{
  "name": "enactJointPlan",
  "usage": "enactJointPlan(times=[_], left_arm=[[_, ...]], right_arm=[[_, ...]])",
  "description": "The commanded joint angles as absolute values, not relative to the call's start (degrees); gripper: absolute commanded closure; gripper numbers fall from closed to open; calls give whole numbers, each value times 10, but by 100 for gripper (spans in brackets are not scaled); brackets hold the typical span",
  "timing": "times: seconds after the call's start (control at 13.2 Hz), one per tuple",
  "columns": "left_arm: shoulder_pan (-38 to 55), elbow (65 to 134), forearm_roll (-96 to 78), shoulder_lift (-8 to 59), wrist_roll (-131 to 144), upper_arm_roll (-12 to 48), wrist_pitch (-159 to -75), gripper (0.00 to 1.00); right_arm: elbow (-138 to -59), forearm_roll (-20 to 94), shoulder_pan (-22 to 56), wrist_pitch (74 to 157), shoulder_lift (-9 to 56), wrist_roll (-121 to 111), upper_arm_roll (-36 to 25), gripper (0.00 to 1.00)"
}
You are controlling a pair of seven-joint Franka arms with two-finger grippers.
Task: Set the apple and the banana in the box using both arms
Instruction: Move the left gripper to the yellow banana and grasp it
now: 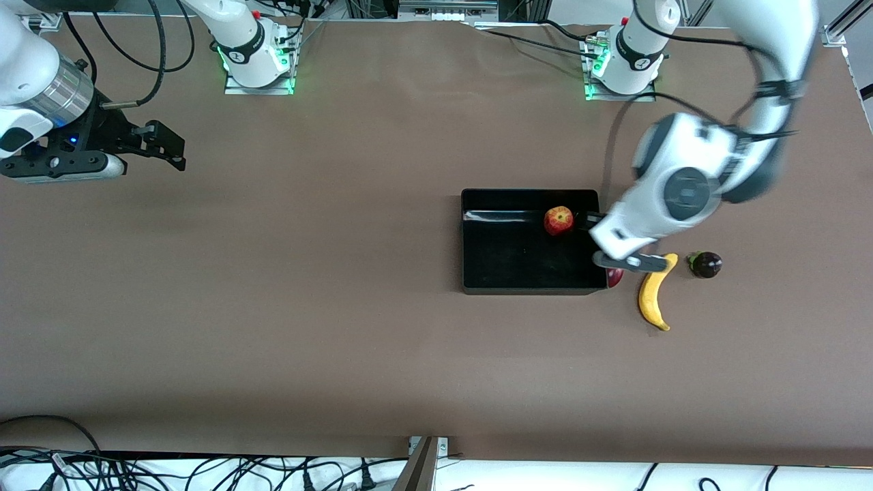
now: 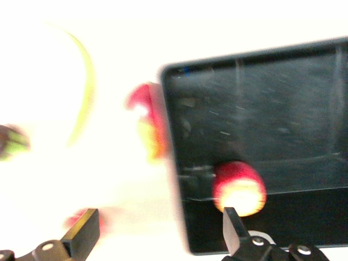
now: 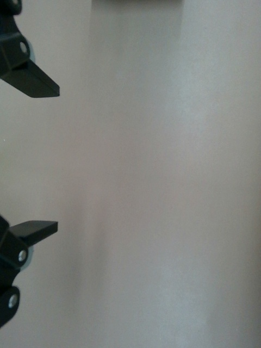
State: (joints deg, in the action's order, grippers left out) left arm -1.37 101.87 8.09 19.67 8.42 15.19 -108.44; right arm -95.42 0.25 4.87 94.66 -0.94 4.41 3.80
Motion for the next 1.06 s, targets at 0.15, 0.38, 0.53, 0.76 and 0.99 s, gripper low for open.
enactJointPlan(times=[0.15,0.38,0.53,0.76,0.99], left_arm=[[-110,1004,161,306,-109,155,-1206,0],[-148,1055,163,347,-181,155,-1341,0],[-149,1086,163,353,-181,155,-1388,17],[-149,1081,163,352,-179,155,-1382,100],[-149,1056,161,349,-174,156,-1342,100]], right_arm=[[-944,-7,41,952,-8,48,43,0],[-942,-6,42,954,1,48,43,0],[-942,-6,41,954,1,48,43,0],[-942,-4,41,954,1,47,43,0],[-942,-3,41,954,1,47,43,0]])
